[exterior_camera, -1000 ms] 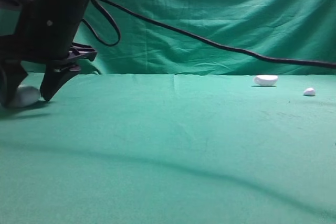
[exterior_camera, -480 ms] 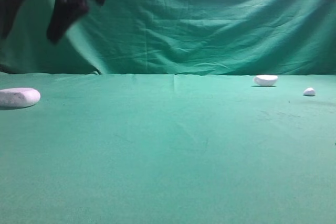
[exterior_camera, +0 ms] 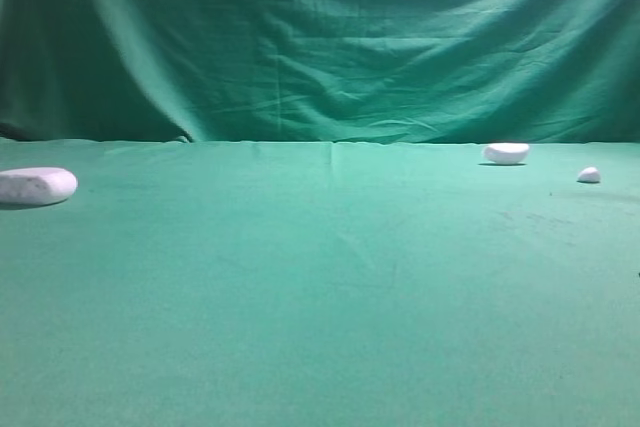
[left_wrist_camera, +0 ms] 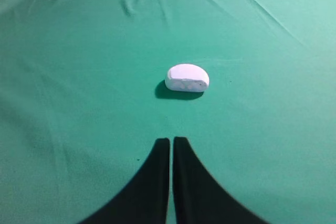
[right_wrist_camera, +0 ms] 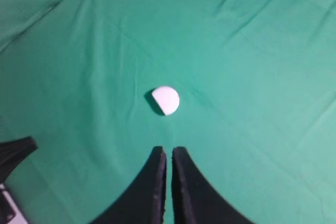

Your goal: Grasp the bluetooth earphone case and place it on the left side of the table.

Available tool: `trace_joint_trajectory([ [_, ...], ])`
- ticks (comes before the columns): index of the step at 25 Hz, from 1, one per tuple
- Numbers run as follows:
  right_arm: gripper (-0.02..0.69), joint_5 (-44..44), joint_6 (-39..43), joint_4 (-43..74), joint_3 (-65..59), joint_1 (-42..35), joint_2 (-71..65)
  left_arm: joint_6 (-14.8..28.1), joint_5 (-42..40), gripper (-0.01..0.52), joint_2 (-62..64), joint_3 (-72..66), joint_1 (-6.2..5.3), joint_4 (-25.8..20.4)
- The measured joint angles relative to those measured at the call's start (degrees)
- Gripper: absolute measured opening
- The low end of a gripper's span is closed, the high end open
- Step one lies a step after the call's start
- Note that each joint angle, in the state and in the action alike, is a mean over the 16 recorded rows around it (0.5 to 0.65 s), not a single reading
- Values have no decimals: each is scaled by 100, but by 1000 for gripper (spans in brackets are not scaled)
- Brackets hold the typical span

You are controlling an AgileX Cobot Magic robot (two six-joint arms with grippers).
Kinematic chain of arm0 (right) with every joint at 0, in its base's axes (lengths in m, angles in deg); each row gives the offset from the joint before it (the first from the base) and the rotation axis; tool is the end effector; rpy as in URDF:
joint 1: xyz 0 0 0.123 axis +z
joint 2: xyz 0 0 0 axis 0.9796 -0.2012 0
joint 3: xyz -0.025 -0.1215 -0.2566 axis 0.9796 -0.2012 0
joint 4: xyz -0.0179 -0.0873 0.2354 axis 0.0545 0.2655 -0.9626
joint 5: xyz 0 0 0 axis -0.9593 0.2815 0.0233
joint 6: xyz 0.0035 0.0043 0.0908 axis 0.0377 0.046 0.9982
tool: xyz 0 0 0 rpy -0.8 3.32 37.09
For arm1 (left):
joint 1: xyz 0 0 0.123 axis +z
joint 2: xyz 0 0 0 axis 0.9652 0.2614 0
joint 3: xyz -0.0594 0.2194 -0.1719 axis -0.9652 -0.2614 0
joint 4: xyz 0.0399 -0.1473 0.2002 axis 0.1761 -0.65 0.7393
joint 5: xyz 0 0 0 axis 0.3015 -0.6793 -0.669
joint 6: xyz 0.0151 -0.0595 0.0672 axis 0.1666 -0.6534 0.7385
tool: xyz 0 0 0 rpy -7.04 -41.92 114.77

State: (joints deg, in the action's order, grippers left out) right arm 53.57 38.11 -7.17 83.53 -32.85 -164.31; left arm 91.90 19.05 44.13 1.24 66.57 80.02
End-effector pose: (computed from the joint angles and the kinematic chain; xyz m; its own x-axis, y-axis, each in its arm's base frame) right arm 0.2284 0.2376 0.4622 -0.5437 -0.4988 -0.6750 -0.7104 0.7017 0.0536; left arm 0.0524 -0.0094 0.1774 -0.2552 0.0241 -0.9666 0.1600 0.9870 -0.0176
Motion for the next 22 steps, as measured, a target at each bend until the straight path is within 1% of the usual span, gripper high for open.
trace_joint_trajectory([
  [7,0,-96,350,212,-1858,-24,1814,0,0,0,0,0,0,0],
  [14,0,-530,750,329,-3863,-24,3778,0,0,0,0,0,0,0],
  [22,0,-1218,613,363,-5614,-28,5804,0,0,0,0,0,0,0],
])
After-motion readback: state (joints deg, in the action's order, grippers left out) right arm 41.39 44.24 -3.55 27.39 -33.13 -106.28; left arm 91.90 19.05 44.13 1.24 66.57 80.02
